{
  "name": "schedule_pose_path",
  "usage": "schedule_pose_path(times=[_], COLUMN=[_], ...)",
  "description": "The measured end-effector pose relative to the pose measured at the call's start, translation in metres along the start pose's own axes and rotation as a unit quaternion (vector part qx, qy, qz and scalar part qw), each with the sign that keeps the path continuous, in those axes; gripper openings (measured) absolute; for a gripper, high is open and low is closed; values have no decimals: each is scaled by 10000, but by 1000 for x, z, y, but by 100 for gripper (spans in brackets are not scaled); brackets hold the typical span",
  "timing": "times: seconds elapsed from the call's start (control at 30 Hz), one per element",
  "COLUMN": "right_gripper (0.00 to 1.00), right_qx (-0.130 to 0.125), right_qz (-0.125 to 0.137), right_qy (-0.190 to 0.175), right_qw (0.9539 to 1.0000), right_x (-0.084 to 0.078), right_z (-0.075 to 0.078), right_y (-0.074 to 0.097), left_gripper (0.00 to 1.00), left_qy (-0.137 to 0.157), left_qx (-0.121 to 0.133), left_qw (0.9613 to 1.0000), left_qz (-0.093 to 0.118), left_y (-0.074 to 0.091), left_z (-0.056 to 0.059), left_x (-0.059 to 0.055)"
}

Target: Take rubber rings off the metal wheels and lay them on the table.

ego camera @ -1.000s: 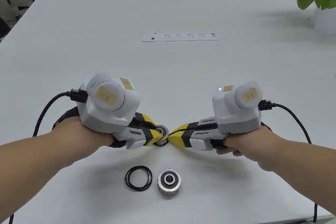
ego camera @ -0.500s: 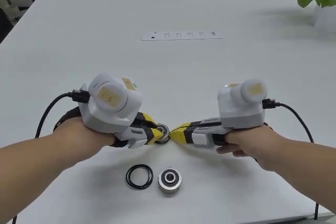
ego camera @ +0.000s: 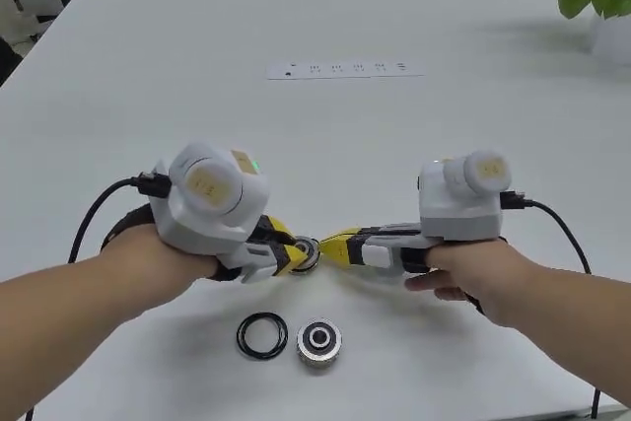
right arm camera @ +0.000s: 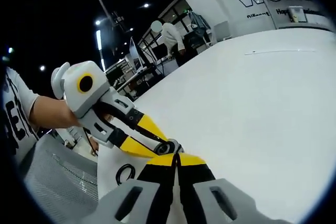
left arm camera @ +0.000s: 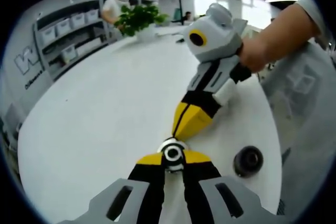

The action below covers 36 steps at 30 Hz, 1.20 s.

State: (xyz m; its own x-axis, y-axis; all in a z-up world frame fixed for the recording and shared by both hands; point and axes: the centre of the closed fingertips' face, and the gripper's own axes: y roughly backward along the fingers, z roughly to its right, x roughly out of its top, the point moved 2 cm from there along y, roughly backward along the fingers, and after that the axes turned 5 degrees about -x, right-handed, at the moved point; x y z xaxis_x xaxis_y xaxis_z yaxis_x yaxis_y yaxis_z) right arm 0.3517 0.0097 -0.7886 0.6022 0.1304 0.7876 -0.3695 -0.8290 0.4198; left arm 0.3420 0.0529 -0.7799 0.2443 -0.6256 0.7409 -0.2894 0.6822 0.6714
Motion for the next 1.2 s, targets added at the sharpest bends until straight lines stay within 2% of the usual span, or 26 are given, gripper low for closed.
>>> schedule_pose_path(times=[0.4, 1.2], right_gripper=[0, 0], right_qx=[-23, 92], right_qz=[-10, -153], right_qy=[51, 511], right_qw=[10000, 9985], right_x=[3, 2], right_z=[-4, -16], right_y=[-1, -6], left_gripper=[12, 12], left_qy=[34, 57], left_qx=[82, 108], left_qw=[10000, 9999], left_qz=[-24, -54], left_y=[-1, -1], left_z=[0, 1], left_x=[0, -1])
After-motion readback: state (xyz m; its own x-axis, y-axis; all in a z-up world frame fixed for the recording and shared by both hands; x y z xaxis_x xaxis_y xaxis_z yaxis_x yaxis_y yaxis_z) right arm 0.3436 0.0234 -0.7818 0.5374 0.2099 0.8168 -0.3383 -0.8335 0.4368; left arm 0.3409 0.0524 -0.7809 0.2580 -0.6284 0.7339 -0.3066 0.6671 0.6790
